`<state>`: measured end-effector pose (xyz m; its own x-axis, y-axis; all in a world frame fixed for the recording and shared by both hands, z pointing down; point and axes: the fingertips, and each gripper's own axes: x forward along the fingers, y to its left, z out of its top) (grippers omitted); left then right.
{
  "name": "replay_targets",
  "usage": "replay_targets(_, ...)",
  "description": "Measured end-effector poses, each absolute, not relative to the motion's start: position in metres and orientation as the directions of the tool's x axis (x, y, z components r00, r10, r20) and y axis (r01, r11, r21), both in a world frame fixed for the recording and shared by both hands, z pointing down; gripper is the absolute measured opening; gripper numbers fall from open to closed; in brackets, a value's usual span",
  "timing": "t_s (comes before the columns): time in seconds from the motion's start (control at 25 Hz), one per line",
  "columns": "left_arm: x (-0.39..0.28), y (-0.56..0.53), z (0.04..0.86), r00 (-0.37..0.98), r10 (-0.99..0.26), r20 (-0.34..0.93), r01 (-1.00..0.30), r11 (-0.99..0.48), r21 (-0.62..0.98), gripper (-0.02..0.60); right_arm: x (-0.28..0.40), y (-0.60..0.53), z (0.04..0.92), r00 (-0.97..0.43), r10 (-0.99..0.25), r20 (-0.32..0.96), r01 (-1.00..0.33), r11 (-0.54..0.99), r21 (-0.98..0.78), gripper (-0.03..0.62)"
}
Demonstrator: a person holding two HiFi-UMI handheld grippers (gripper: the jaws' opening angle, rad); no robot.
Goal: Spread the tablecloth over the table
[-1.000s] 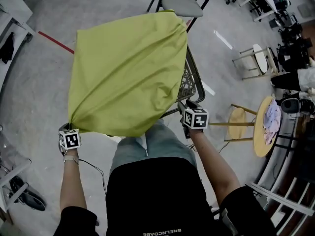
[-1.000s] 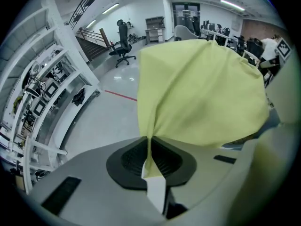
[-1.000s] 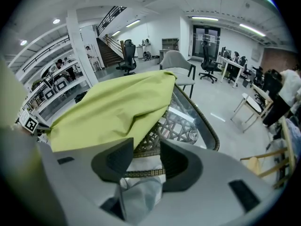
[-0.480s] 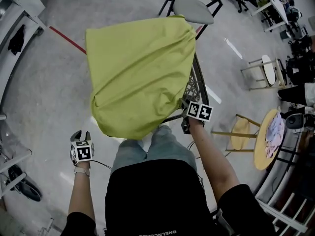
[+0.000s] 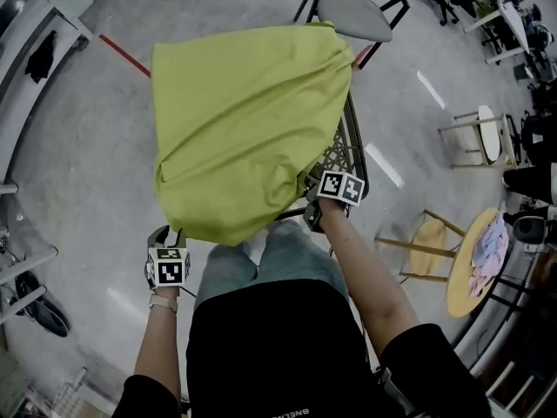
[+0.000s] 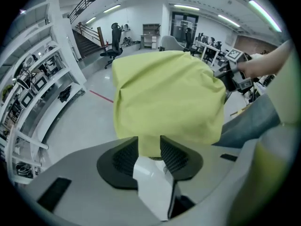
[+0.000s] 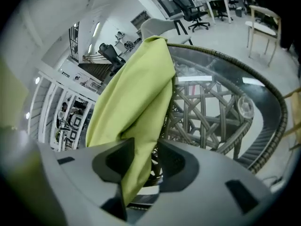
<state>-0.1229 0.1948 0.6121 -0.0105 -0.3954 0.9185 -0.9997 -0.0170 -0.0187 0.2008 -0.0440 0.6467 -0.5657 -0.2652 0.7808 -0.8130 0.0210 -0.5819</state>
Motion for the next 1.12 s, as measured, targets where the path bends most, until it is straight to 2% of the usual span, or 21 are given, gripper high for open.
replay_targets(0.08,-0.108,0.181,0.608,0.023,-0.423,0.906,-0.999,-0.045,0.004,0.157,0.194,-0.044,0.648,-0.605,-0.254,0.755,-0.782,0.007,-0.624,0.138)
replay_targets(0.16,-0.096,0.167,0.606,0.051,-0.44,0.896,-0.997,-0.074,0.02,0.172,0.192,-0.045,0.647,-0.624,-0.258,0.738,-0.764,0.004,-0.645,0.056)
replay_targets(0.24,-0.087,0.157,0.607,0.079,-0.445,0.892,-0.993,-0.112,0.033,0.176,0.195,-0.047,0.643,-0.615,-0.284,0.736,-0.771,0.019,-0.637,0.024)
replay_targets(0.44,-0.069,0.136,0.614,0.183,-0.437,0.881,-0.965,-0.252,0.076,0.198,0.215,-0.046,0.623,-0.556,-0.388,0.735,-0.811,0.058,-0.583,0.018)
replay_targets(0.72,-0.027,0.147,0.643,0.328,-0.227,0.917,-0.882,-0.421,0.211,0.241,0.282,-0.041,0.59,-0.43,-0.53,0.731,-0.853,-0.028,-0.522,0.018)
replay_targets(1.12,0.033,0.146,0.646,0.431,-0.134,0.892,-0.768,-0.573,0.284,0.245,0.362,-0.028,0.566,-0.29,-0.612,0.736,-0.886,-0.12,-0.449,0.018)
